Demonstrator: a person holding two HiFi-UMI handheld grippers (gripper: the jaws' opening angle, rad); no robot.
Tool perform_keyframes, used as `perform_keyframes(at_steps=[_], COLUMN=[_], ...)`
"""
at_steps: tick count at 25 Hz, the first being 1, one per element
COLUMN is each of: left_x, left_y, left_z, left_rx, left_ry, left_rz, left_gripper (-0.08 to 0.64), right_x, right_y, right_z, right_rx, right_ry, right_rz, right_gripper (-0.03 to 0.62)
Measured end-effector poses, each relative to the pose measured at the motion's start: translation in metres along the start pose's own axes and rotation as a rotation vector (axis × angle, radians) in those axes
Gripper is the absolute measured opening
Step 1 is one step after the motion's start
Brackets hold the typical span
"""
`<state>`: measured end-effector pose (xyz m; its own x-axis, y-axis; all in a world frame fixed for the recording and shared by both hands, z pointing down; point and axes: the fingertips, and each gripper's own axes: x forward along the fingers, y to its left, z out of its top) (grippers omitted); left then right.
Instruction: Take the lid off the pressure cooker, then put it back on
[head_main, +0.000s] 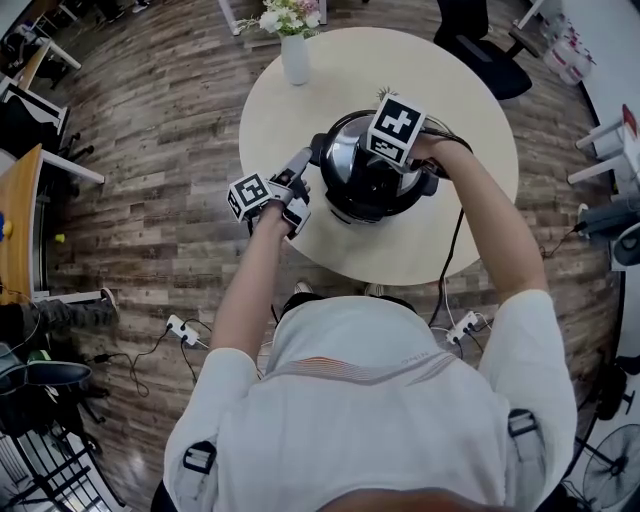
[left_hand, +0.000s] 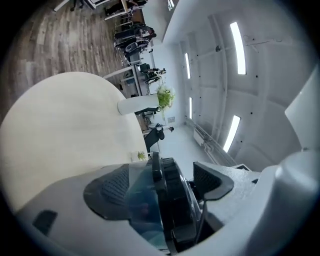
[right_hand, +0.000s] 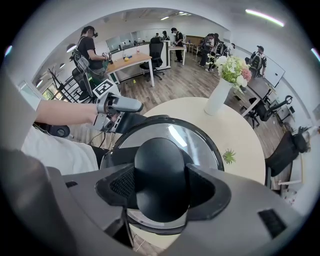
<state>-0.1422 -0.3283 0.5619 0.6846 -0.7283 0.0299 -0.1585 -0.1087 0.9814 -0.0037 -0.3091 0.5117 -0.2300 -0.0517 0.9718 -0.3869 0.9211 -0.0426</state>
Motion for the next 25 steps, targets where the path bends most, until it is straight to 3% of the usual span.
perform_keyframes(at_steps=[9, 12, 25], left_x=[0.018, 0.018, 0.022], left_y=[0.018, 0.019, 0.010], left_z=[-0.014, -0.010, -0.007], left_rx=[-0.080, -0.095, -0.092], left_ry=[0.076, 0.046, 0.059], left_rz=[0.007, 0.008, -0.025], left_gripper=[0.381, 0.277, 0.071], right_x=[0.000, 0.000, 0.002], right_y=[0.001, 0.000, 0.000], right_z=[0.000, 0.000, 0.001], right_rx=[0.001, -0.001, 0.002], right_ry=[-0.002, -0.003, -0.001], right_rz=[0.001, 0.001, 0.000], right_gripper=[0.298, 0.298, 0.299])
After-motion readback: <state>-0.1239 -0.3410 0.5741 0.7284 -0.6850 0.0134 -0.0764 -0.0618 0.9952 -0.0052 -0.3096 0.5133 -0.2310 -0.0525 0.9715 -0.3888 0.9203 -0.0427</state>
